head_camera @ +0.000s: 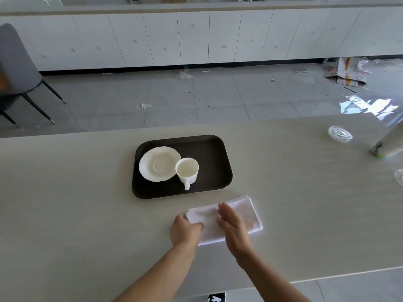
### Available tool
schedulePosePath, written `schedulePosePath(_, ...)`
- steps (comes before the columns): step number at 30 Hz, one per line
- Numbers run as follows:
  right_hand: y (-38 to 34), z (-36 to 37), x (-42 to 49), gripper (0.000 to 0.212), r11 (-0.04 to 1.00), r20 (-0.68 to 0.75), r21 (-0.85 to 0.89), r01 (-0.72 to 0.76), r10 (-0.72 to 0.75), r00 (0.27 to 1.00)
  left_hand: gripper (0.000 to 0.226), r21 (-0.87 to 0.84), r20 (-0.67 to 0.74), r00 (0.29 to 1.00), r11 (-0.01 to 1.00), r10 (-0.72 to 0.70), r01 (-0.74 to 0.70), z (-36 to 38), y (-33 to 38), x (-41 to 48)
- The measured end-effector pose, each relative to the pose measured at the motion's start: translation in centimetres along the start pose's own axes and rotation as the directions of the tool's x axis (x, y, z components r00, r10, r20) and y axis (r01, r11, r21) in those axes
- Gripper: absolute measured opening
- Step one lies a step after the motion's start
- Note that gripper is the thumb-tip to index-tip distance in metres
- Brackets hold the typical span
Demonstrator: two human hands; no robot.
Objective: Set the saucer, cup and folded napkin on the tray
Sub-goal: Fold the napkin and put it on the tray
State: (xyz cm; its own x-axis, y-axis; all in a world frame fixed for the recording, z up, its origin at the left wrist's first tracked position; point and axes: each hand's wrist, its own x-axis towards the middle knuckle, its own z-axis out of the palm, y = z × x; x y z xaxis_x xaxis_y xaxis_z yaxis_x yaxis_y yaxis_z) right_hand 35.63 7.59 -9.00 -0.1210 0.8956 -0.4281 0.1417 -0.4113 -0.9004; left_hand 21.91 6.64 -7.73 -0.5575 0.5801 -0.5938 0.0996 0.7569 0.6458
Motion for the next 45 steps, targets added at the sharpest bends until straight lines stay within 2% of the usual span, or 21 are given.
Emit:
schedulePosePath(2, 0.0, -0.2, -0.1, 0.048, 0.999, 0.009, 0.042, -0.028, 0.027, 1.0, 0.026, -0.034, 0.027, 0.999, 0.999, -0.023, 0.023, -0.1, 0.3, 0.4)
schedulePosePath(5, 0.1, -0.6, -0.6, 0.036, 1.0, 0.001, 0.019, 0.002, -0.002, 1.0, 0.004, -0.061, 0.026, 0.999, 0.998, -0.021, 0.023, -0.3, 0.3, 0.7)
schedulePosePath(8, 0.6, -0.5, -1.5, 0.047, 1.0, 0.021, -0.012, 0.025, -0.025, 0.999, 0.005, -0.062, 0.002, 1.0, 0.998, 0.019, -0.019, -0.4, 0.0, 0.5)
schedulePosePath(11, 1.1, -0.6, -2.0, 0.043, 1.0, 0.025, -0.018, 0.004, -0.003, 1.0, 0.004, -0.095, 0.002, 0.998, 0.994, 0.06, -0.06, -0.4, 0.2, -0.2)
schedulePosePath(13, 0.6, -1.5, -1.8, 0.035, 0.997, -0.108, -0.07, 0.036, -0.043, 0.993, 0.008, -0.093, -0.011, 0.993, 0.989, 0.118, -0.118, -0.4, 0.7, -0.8)
schedulePosePath(15, -0.2, -3.3, -1.2, 0.026, 0.982, -0.342, -0.182, 0.059, -0.119, 0.932, 0.01, -0.1, -0.02, 0.985, 0.98, 0.169, -0.17, -0.4, 1.3, -1.5)
schedulePosePath(17, -0.7, -5.4, -0.4, 0.022, 0.942, -0.506, -0.336, -0.008, -0.173, 0.845, 0.012, -0.123, -0.011, 0.977, 0.969, 0.213, -0.213, -0.2, 1.9, -2.2)
schedulePosePath(18, -0.8, -6.4, 0.1, 0.024, 0.919, -0.529, -0.387, -0.073, -0.156, 0.834, 0.013, -0.137, 0.004, 0.972, 0.963, 0.233, -0.23, 0.0, 2.2, -2.6)
schedulePosePath(21, -0.9, -7.9, 1.1, 0.028, 0.849, -0.468, -0.488, -0.204, -0.057, 0.882, 0.017, -0.142, 0.061, 0.95, 0.944, 0.308, -0.297, 1.0, 3.0, -3.8)
schedulePosePath(24, -0.9, -8.4, 1.6, 0.017, 0.825, -0.412, -0.536, -0.178, -0.071, 0.908, 0.016, -0.079, 0.092, 0.916, 0.92, 0.39, -0.384, 2.6, 4.0, -4.8)
schedulePosePath(29, -1.1, -8.7, 1.6, 0.016, 0.85, -0.391, -0.5, -0.166, -0.05, 0.919, 0.008, 0.075, 0.054, 0.866, 0.862, 0.498, -0.501, 6.0, 5.3, -5.4)
schedulePosePath(32, -1.4, -8.4, 1.6, 0.025, 0.868, -0.365, -0.469, -0.163, -0.022, 0.931, 0.016, 0.193, 0.068, 0.84, 0.819, 0.538, -0.54, 7.9, 5.6, -5.3)
schedulePosePath(34, -1.3, -8.1, 1.6, 0.024, 0.887, -0.351, -0.431, -0.167, 0.005, 0.936, 0.028, 0.254, 0.101, 0.835, 0.797, 0.541, -0.547, 8.8, 5.6, -5.2)
schedulePosePath(37, -0.9, -8.0, 1.5, 0.021, 0.913, -0.32, -0.373, -0.162, 0.037, 0.947, 0.034, 0.339, 0.26, 0.781, 0.704, 0.568, -0.625, 9.3, 4.7, -5.3)
schedulePosePath(38, -0.7, -8.0, 1.5, 0.021, 0.919, -0.318, -0.359, -0.161, 0.041, 0.947, 0.031, 0.362, 0.302, 0.734, 0.639, 0.608, -0.678, 9.1, 4.1, -5.4)
schedulePosePath(40, -0.6, -7.9, 1.3, 0.021, 0.918, -0.314, -0.361, -0.163, 0.045, 0.948, 0.019, 0.44, 0.34, 0.587, 0.428, 0.734, -0.789, 8.4, 2.5, -5.4)
schedulePosePath(42, -0.5, -7.5, 0.9, 0.015, 0.921, -0.29, -0.344, -0.182, 0.08, 0.954, 0.007, 0.5, 0.388, 0.466, 0.244, 0.795, -0.831, 7.7, 0.8, -5.1)
schedulePosePath(45, -0.1, -6.9, 0.8, 0.035, 0.904, -0.24, -0.387, -0.18, 0.09, 0.967, 0.017, 0.464, 0.467, 0.382, 0.147, 0.797, -0.873, 6.7, -1.2, -3.9)
